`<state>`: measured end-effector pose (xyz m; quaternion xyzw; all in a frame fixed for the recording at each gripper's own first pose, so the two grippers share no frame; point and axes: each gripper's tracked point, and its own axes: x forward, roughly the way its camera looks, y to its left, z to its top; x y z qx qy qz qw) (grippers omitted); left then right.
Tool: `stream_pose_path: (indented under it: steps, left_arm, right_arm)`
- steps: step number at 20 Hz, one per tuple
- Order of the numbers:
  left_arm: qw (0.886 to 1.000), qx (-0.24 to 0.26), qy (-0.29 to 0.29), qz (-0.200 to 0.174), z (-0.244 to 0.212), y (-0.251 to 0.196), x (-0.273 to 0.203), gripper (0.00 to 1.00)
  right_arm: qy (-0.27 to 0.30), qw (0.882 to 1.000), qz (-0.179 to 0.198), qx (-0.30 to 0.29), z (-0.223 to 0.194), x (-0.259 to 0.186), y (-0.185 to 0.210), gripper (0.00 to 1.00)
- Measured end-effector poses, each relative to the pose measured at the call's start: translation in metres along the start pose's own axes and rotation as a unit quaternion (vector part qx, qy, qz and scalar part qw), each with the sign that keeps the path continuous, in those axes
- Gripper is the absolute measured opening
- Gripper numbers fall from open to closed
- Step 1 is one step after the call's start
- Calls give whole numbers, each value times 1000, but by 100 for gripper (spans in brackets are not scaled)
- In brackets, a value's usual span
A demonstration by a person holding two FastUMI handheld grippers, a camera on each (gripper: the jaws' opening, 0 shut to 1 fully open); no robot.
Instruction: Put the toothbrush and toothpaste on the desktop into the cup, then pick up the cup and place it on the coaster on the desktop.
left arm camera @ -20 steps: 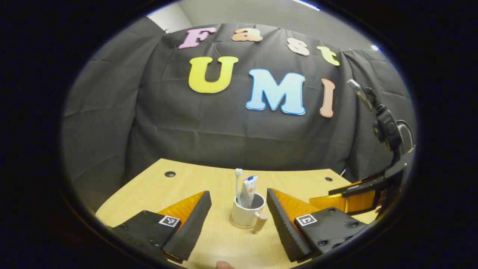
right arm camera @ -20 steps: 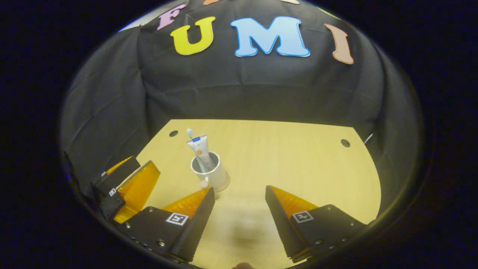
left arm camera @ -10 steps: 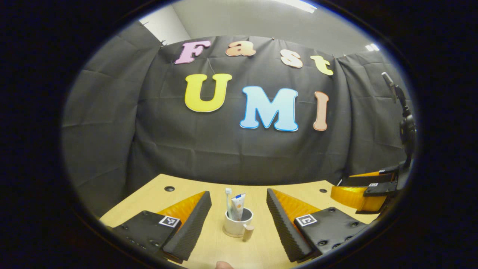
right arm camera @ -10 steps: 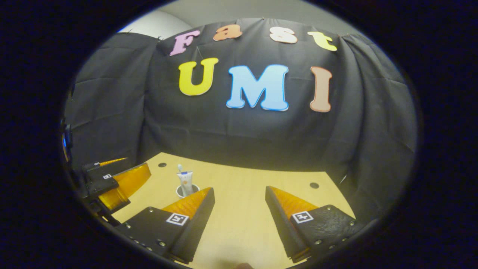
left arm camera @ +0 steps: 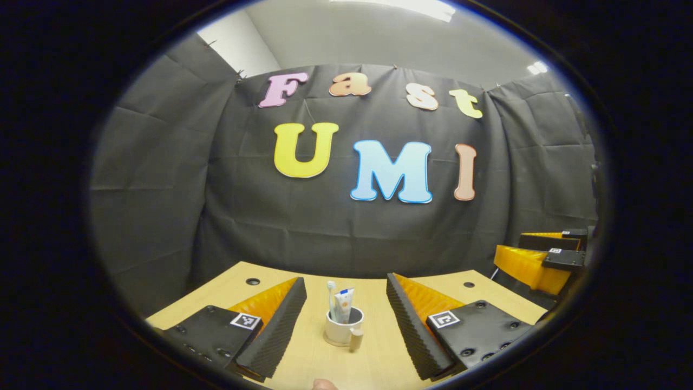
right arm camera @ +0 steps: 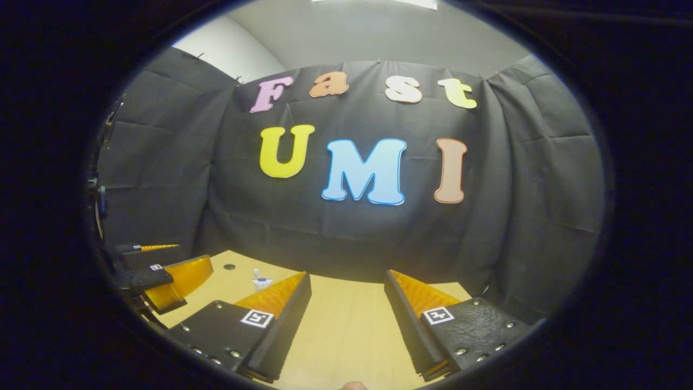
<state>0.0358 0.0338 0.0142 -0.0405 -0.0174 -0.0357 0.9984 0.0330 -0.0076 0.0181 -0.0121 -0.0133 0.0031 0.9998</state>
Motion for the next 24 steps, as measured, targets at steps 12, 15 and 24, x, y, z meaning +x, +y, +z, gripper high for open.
stream_pose_path:
  steps: [12, 15, 24]
  left_arm:
    - [1000, -10, -10, 16, 7, -6, -1, 96]
    - [1000, -12, -11, 17, 12, -10, -6, 96]
    - [1000, -2, -18, 18, 19, -20, 5, 96]
  right_arm:
    - [-1, 1000, 1, -8, 5, 0, -15, 85]
    - [-2, 1000, 1, -15, 5, 1, -18, 85]
    - [-1, 1000, -1, -11, 3, 9, -24, 85]
